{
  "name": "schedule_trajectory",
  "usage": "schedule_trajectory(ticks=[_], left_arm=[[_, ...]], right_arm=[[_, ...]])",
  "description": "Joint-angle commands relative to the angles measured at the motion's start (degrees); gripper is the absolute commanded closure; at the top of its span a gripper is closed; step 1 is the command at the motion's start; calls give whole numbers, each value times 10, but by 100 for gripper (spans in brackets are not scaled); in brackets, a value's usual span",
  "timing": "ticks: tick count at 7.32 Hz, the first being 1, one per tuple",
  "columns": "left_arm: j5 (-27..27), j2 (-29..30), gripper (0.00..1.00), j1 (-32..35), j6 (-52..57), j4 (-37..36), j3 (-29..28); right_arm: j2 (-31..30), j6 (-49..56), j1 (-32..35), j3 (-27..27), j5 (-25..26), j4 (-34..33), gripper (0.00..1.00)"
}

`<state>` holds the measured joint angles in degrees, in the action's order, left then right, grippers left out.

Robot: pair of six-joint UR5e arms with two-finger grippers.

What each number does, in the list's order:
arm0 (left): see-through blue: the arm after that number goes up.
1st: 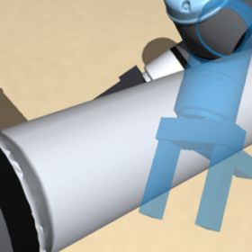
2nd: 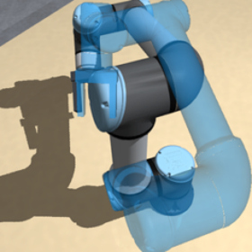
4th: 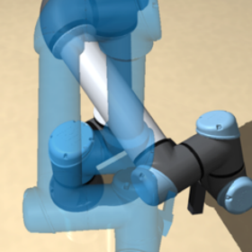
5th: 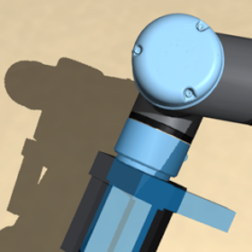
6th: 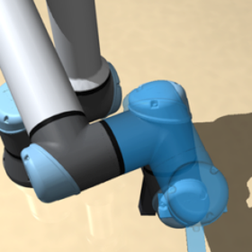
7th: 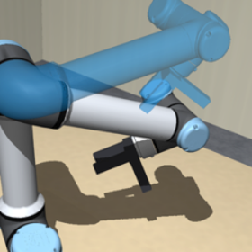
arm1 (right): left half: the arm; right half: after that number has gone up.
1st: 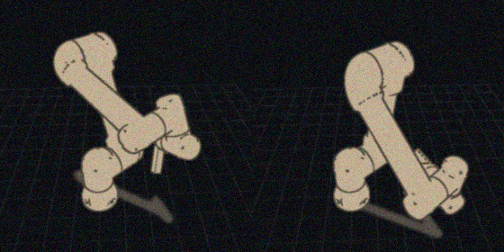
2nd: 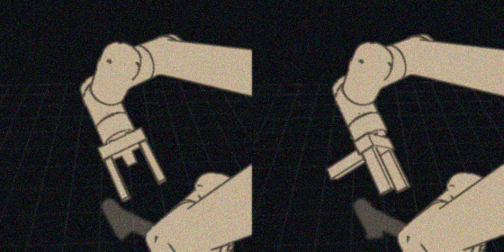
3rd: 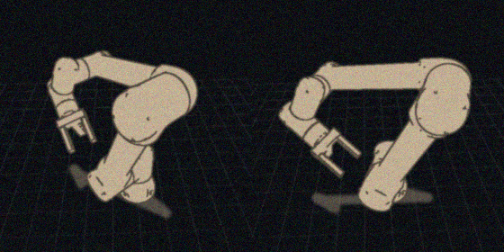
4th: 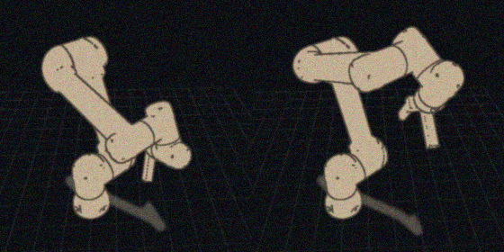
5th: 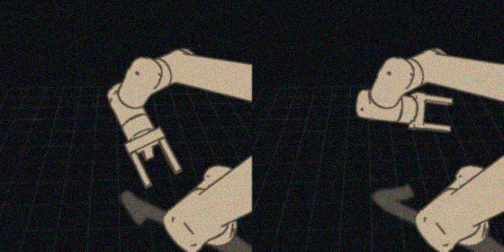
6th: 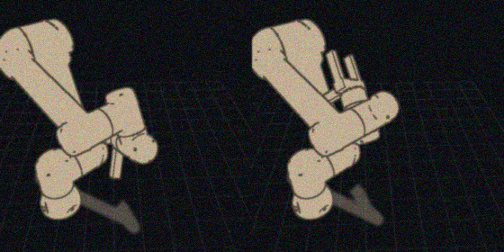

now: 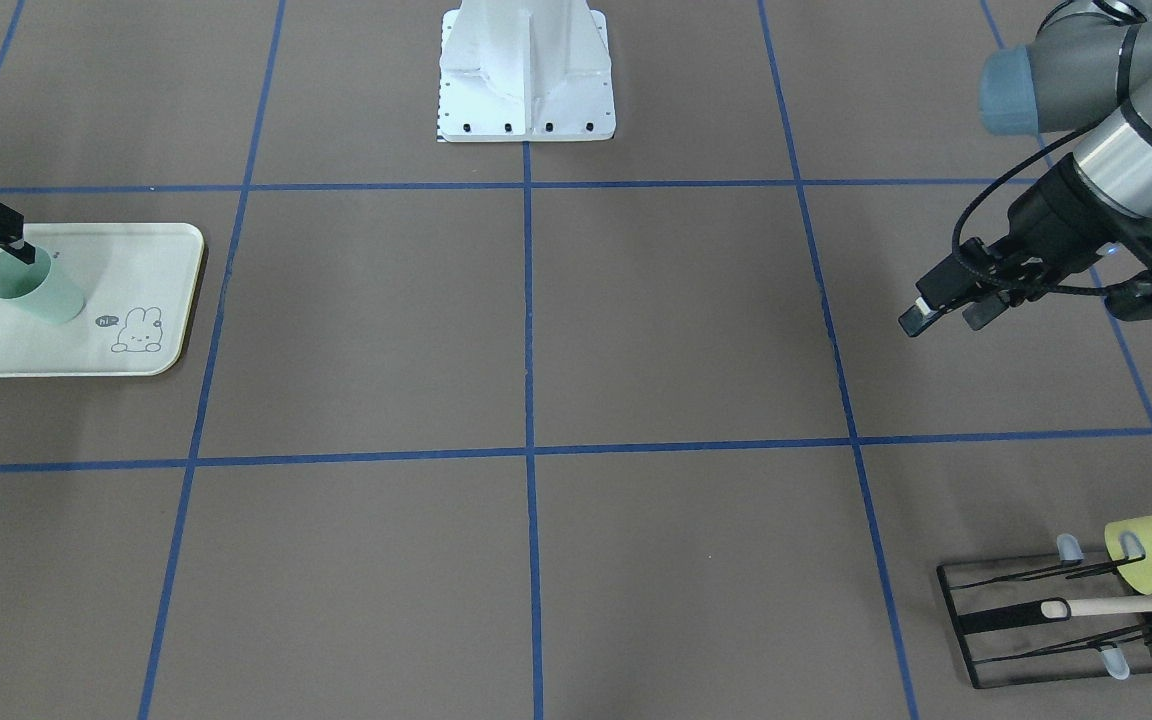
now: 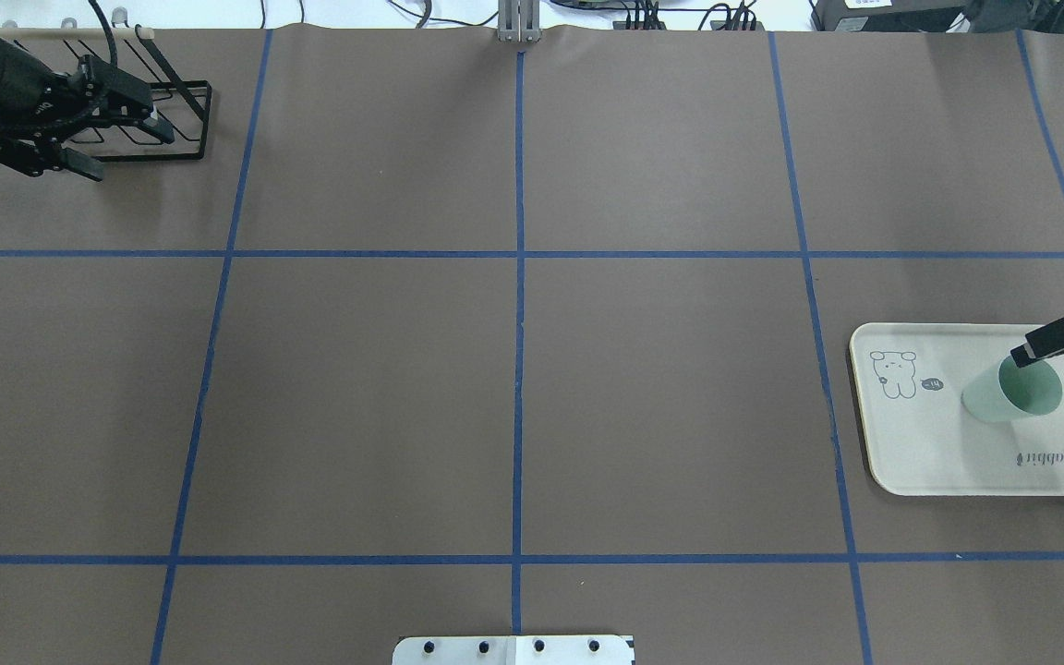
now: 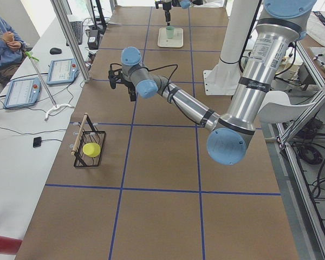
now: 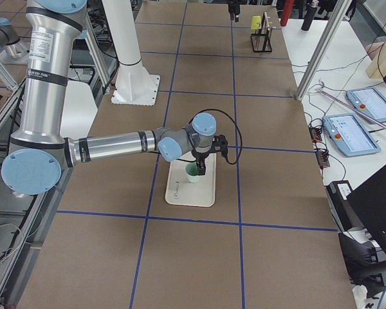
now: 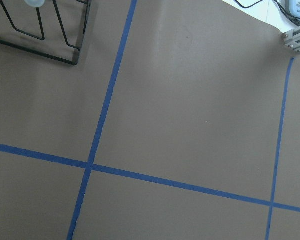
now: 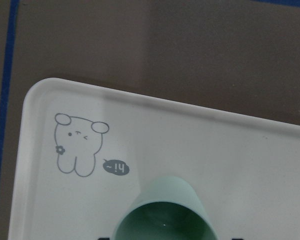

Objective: Left arm grabs green cup and hands to right arm on tray

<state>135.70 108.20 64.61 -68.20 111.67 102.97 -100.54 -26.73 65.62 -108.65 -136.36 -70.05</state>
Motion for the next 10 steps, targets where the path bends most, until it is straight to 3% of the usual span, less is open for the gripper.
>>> schedule_trajectory(ticks=[1, 3, 5, 7, 9, 10], left_arm=[[-7, 0, 0, 9, 93, -33, 1], [-27, -4, 0, 33, 229, -109, 0], [-21, -104, 0, 67, 387, -125, 27], [-17, -191, 0, 115, 548, -124, 30], [-3, -250, 0, 123, 581, -121, 29], [0, -275, 0, 132, 603, -121, 32]], right_arm=[[0, 1, 72, -35, -31, -3, 0], [5, 4, 107, -34, -58, -6, 0], [5, 12, 107, -23, -44, -14, 0], [8, 135, 136, -23, 12, -115, 0], [64, 239, 194, -21, 18, -242, 0], [81, 241, 194, -23, 34, -261, 0]])
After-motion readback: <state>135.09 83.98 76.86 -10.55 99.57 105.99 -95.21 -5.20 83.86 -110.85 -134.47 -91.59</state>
